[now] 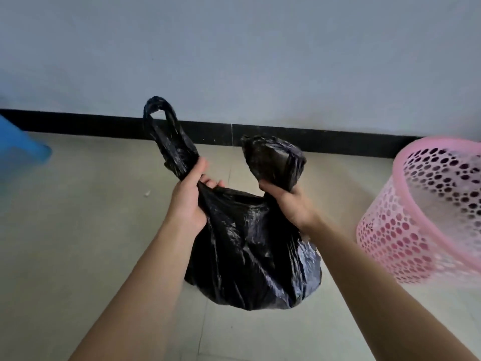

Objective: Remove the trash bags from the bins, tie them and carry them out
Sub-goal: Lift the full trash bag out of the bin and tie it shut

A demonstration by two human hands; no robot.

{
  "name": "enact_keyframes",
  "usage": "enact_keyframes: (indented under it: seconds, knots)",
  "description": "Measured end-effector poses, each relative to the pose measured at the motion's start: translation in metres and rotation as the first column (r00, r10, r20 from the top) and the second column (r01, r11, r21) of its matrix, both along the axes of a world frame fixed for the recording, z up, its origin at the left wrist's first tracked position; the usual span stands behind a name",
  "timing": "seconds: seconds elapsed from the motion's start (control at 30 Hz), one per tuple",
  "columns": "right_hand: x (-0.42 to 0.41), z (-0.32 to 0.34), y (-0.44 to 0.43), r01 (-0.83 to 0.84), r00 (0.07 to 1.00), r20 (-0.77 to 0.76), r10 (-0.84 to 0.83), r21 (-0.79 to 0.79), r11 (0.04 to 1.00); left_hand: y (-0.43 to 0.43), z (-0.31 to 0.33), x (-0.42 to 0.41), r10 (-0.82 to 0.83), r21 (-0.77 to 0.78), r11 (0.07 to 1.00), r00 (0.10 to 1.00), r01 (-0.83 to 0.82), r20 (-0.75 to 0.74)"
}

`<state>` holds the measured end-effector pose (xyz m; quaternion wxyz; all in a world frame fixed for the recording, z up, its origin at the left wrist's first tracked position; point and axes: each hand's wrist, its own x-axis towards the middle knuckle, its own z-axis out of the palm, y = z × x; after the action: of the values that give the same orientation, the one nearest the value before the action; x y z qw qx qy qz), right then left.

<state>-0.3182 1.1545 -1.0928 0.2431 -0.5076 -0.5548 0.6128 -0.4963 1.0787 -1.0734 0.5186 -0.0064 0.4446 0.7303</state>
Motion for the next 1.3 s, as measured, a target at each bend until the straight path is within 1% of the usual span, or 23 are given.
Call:
enact_keyframes:
  seconds: [0.07,0.13,0.2,0.27,0.33,0.37,0.4,0.43,0.47,0.5,0.53,0.67,0.8,0.87,0.93,0.97,1.0,1.03,1.07,1.1,1.2,1.23,1.3]
  knots:
    - [0.001,0.014,-0.006,0.049,0.992,-0.113,-0.061,-0.101,0.994,-0.001,0.008,0.000,-0.028,0.026,0.999,0.999,0.028,-0.022]
    - [0.006,0.023,-0.010,0.092,0.967,-0.226,-0.121,-0.133,0.987,-0.005,0.009,-0.002,-0.049,0.055,0.997,0.999,0.050,-0.013]
    - [0.011,0.029,-0.010,0.107,0.905,-0.393,-0.162,-0.158,0.982,-0.012,0.007,-0.001,-0.065,0.113,0.992,0.997,0.060,0.039]
    - [0.014,0.036,-0.008,0.056,0.793,-0.578,-0.195,-0.250,0.967,-0.020,0.003,0.000,-0.078,0.197,0.978,0.994,0.062,0.071]
    - [0.012,0.039,-0.005,0.034,0.766,-0.606,-0.217,-0.298,0.954,-0.024,-0.001,0.000,-0.098,0.257,0.963,0.994,0.080,0.057]
    - [0.010,0.040,-0.004,0.054,0.812,-0.549,-0.199,-0.268,0.962,-0.025,0.000,0.000,-0.122,0.264,0.959,0.991,0.105,0.048]
    - [0.010,0.040,-0.002,0.083,0.908,-0.397,-0.137,-0.151,0.985,-0.025,0.001,-0.001,-0.158,0.250,0.957,0.987,0.149,0.016]
    - [0.012,0.039,-0.001,0.049,0.989,-0.144,-0.041,0.046,0.998,-0.025,0.003,-0.001,-0.195,0.225,0.953,0.980,0.201,-0.048]
    - [0.014,0.038,-0.002,-0.064,0.992,0.118,0.039,0.209,0.976,-0.025,0.003,-0.002,-0.234,0.184,0.950,0.965,0.253,-0.118]
    - [0.016,0.035,-0.002,-0.178,0.950,0.299,0.087,0.291,0.940,-0.027,0.004,-0.002,-0.269,0.120,0.948,0.943,0.295,-0.196]
    - [0.018,0.033,-0.006,-0.250,0.921,0.369,0.125,0.313,0.916,-0.030,0.002,-0.002,-0.305,0.063,0.941,0.913,0.333,-0.270]
    - [0.020,0.031,-0.019,-0.438,0.842,0.494,0.217,0.392,0.809,-0.039,0.002,0.005,-0.342,-0.036,0.921,0.761,0.387,-0.551]
    - [0.021,0.022,-0.027,-0.591,0.770,0.585,0.256,0.502,0.631,-0.038,0.021,0.020,-0.238,0.021,0.949,0.760,0.314,-0.605]
    - [0.023,0.015,-0.030,-0.638,0.745,0.633,0.210,0.586,0.499,-0.033,0.026,0.019,-0.147,-0.011,0.986,0.826,0.168,-0.544]
    - [0.027,0.011,-0.031,-0.670,0.730,0.671,0.125,0.669,0.322,-0.028,0.029,0.008,-0.002,-0.042,0.999,0.961,-0.010,-0.276]
    - [0.029,0.008,-0.032,-0.687,0.721,0.687,0.094,0.691,0.223,-0.027,0.028,0.001,0.067,-0.053,0.996,0.988,-0.075,-0.137]
    - [0.030,0.006,-0.033,-0.699,0.714,0.695,0.085,0.699,0.150,-0.027,0.026,-0.004,0.101,-0.067,0.992,0.993,-0.105,-0.063]
    - [0.032,0.002,-0.034,-0.698,0.716,0.692,0.096,0.706,0.122,-0.028,0.024,-0.007,0.093,-0.094,0.991,0.994,-0.097,-0.049]
    - [0.033,0.000,-0.035,-0.685,0.729,0.673,0.123,0.715,0.143,-0.030,0.024,-0.007,0.049,-0.104,0.993,0.997,-0.055,-0.064]
    - [0.033,-0.001,-0.036,-0.654,0.756,0.636,0.155,0.727,0.208,-0.033,0.021,-0.008,-0.016,-0.090,0.996,0.998,0.010,-0.068]
    - [0.033,0.001,-0.033,-0.471,0.878,0.448,0.172,0.738,0.483,-0.040,0.013,-0.014,-0.308,-0.055,0.951,0.945,0.303,-0.110]
    - [0.033,0.004,-0.030,-0.418,0.902,0.404,0.151,0.736,0.532,-0.043,0.010,-0.017,-0.405,-0.073,0.914,0.900,0.398,-0.162]
    - [0.031,0.009,-0.028,-0.395,0.913,0.381,0.148,0.733,0.554,-0.047,0.008,-0.020,-0.542,-0.121,0.839,0.795,0.531,-0.271]
